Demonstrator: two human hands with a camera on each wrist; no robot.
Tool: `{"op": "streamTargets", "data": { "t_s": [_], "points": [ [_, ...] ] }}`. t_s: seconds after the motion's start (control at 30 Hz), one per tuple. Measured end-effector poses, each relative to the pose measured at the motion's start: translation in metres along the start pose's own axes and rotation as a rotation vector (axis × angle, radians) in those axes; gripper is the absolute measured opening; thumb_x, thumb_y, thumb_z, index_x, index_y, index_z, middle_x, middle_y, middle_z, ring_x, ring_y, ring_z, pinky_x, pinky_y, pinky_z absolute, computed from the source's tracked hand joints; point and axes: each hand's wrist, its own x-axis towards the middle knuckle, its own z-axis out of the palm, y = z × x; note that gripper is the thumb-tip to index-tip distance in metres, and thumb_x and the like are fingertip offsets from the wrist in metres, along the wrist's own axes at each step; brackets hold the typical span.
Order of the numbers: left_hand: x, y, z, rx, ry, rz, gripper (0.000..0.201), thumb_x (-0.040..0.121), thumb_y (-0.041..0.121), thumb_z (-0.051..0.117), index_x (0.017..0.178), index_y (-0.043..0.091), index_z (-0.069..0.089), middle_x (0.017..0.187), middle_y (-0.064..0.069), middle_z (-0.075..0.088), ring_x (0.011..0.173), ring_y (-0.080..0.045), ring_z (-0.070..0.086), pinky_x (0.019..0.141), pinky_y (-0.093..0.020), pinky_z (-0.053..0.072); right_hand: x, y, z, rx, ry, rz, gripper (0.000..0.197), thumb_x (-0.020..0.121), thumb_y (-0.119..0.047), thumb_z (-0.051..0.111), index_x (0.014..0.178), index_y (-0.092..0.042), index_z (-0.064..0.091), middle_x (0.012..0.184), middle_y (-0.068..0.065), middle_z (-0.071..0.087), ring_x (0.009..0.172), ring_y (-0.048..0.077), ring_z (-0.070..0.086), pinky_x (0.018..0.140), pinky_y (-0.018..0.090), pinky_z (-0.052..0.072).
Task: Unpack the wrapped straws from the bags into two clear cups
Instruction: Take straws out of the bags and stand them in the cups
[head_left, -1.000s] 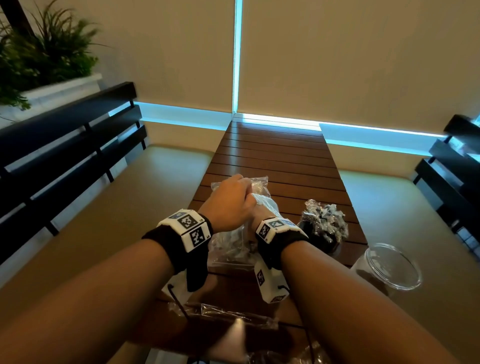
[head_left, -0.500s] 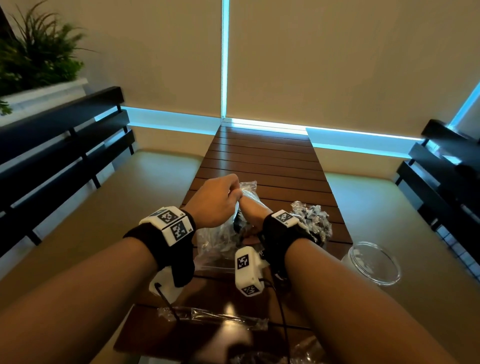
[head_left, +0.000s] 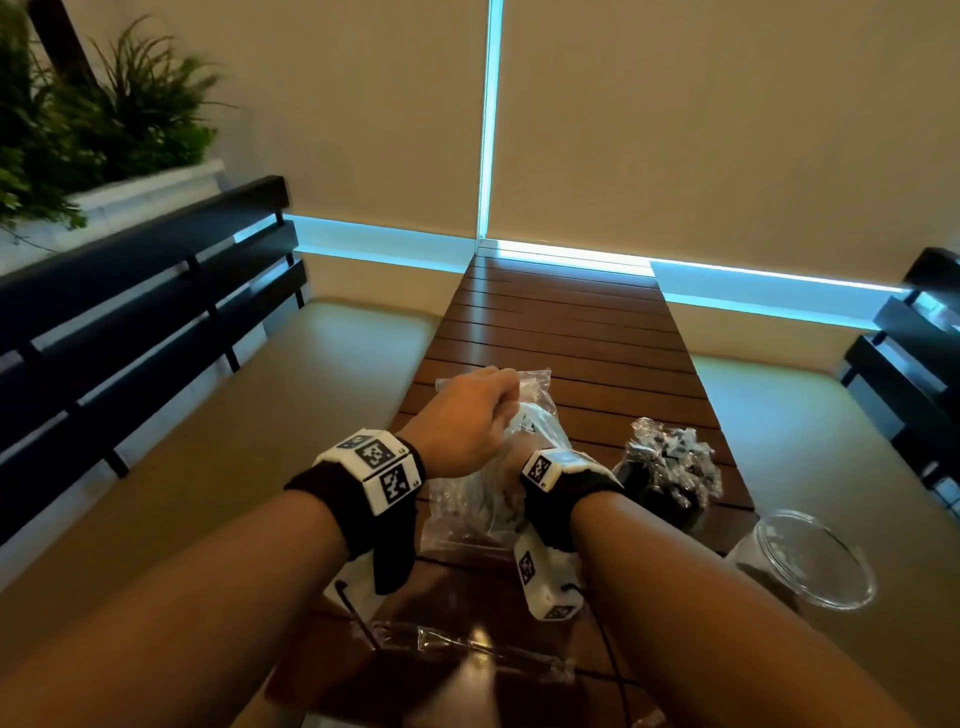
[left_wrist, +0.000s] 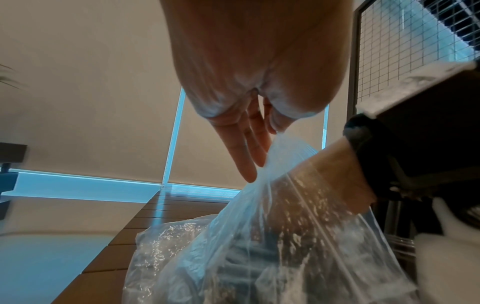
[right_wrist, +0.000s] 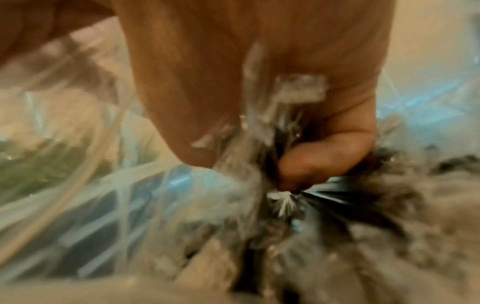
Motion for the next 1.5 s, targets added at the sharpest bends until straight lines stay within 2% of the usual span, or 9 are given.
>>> {"op": "streamTargets", "data": {
  "t_s": [0.27,0.37,0.5,0.73,0.9,1.03,1.17,1.3,1.5],
  "points": [
    [0.006,0.007,0.01,0.014,0.025,-0.032,0.011,0.096,0.017,0.051,0.088,0.012,0.054,0.086,-0.003,0.06,0.078,-0.019,0.058,0.075,-0.043,0.051,-0.02,0.01,-0.021,-0.224,0.04,-0.11,0.038,0.096,-0.015,0.051,0.132,-0.002,0.05,0.13,0.017,0.054,0.121,0.03,0.052,0.095,0.035,0.043],
    [0.01,0.009,0.012,0.006,0.035,-0.068,0.011,0.097,0.017,0.05,0.087,0.013,0.052,0.086,-0.003,0.059,0.079,-0.02,0.061,0.075,-0.045,0.053,-0.024,0.015,-0.027,-0.165,0.036,-0.103,0.036,0.096,-0.016,0.051,0.13,-0.003,0.055,0.099,0.012,0.057,0.1,0.025,0.053,0.09,0.037,0.044],
    [0.014,0.012,0.014,-0.035,0.067,-0.13,0.014,0.099,0.018,0.049,0.085,0.017,0.05,0.087,-0.002,0.059,0.08,-0.021,0.064,0.073,-0.047,0.055,-0.025,0.017,-0.033,-0.12,0.045,-0.077,0.035,0.089,-0.022,0.061,0.122,-0.009,0.061,0.11,0.011,0.062,0.098,0.028,0.058,0.084,0.039,0.048],
    [0.02,0.014,0.016,-0.043,0.149,-0.204,0.024,0.1,0.02,0.045,0.077,0.024,0.043,0.079,0.004,0.055,0.074,-0.013,0.059,0.064,-0.035,0.049,-0.027,0.02,-0.045,-0.222,0.043,-0.031,0.02,0.088,-0.022,0.059,0.105,-0.011,0.055,0.071,0.002,0.044,0.061,0.017,0.046,0.07,0.033,0.045],
    [0.014,0.011,0.017,0.059,-0.099,-0.22,0.01,0.095,0.029,0.05,0.096,0.02,0.045,0.09,0.003,0.057,0.075,-0.015,0.055,0.069,-0.036,0.05,-0.027,0.025,-0.052,-0.268,0.027,-0.06,0.014,0.088,-0.024,0.06,0.1,-0.016,0.061,0.088,0.004,0.057,0.08,0.022,0.058,0.071,0.033,0.046],
    [0.007,0.003,0.023,0.153,-0.429,-0.277,0.059,0.081,0.035,0.069,0.128,0.021,0.036,0.128,-0.002,0.044,0.104,-0.022,0.056,0.084,-0.038,0.053,-0.021,0.025,-0.052,-0.246,0.022,-0.016,0.027,0.084,-0.028,0.067,0.074,-0.025,0.042,0.073,-0.004,0.054,0.071,0.019,0.06,0.069,0.034,0.055],
    [0.013,-0.01,0.037,0.133,-0.348,-0.292,0.06,0.085,0.022,0.064,0.137,0.02,0.034,0.132,-0.008,0.051,0.109,-0.025,0.057,0.088,-0.039,0.053,-0.026,0.025,-0.053,-0.2,0.027,-0.021,0.013,0.085,-0.026,0.066,0.087,-0.025,0.052,0.078,-0.004,0.055,0.079,0.02,0.059,0.076,0.031,0.052],
    [0.026,-0.017,0.044,0.225,-0.264,-0.295,0.046,0.089,0.02,0.058,0.134,0.02,0.047,0.124,-0.01,0.062,0.109,-0.028,0.061,0.088,-0.037,0.052,-0.019,0.036,-0.053,-0.225,0.053,-0.001,0.038,0.081,-0.047,0.062,0.112,-0.024,0.059,0.099,0.0,0.064,0.084,0.018,0.059,0.074,0.029,0.051],
    [0.043,-0.016,0.049,0.386,-0.328,-0.284,0.031,0.094,0.018,0.049,0.123,0.01,0.054,0.121,-0.011,0.063,0.108,-0.031,0.062,0.083,-0.035,0.047,-0.076,0.05,-0.101,-0.265,-0.044,-0.047,0.019,0.091,-0.033,0.06,0.093,-0.014,0.064,0.075,-0.001,0.063,0.065,0.015,0.058,0.053,0.022,0.042]
  ]
}}
